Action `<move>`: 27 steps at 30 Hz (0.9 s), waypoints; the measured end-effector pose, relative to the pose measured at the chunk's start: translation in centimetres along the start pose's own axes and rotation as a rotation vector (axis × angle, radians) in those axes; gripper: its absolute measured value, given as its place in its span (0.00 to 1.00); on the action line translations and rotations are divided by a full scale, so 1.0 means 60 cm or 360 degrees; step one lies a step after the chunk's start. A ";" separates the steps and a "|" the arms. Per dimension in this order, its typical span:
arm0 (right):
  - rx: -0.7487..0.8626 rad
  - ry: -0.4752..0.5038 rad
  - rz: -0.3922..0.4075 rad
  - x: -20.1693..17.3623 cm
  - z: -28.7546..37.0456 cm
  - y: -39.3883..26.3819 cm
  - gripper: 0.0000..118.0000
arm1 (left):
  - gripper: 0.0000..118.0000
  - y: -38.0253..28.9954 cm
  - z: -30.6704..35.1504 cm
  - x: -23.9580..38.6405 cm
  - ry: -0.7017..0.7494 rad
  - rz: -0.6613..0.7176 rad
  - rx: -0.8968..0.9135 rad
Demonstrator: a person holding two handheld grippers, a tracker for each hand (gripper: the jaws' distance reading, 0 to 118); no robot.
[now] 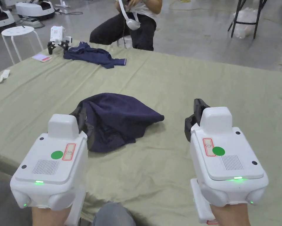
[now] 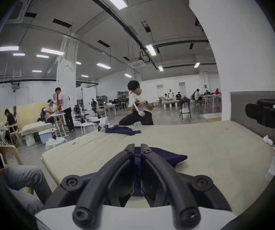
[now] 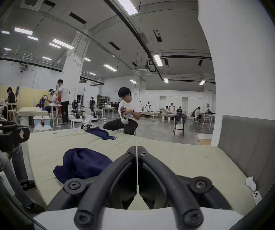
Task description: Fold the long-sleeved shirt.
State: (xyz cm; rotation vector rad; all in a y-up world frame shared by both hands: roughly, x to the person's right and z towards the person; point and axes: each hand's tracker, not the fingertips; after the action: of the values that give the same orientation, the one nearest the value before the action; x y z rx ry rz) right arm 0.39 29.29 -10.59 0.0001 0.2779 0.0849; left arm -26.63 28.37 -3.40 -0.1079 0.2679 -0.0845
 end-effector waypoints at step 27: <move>-0.0206 0.0004 0.0086 0.034 -0.142 -0.083 0.00 | 0.17 -0.118 -0.579 0.048 -0.0315 0.0022 -0.1368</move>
State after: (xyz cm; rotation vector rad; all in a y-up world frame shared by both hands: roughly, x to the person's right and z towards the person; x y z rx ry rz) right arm 0.42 24.38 -19.38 -0.1209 0.2748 0.1563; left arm -33.69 17.78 -36.58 -0.9632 0.0913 0.0610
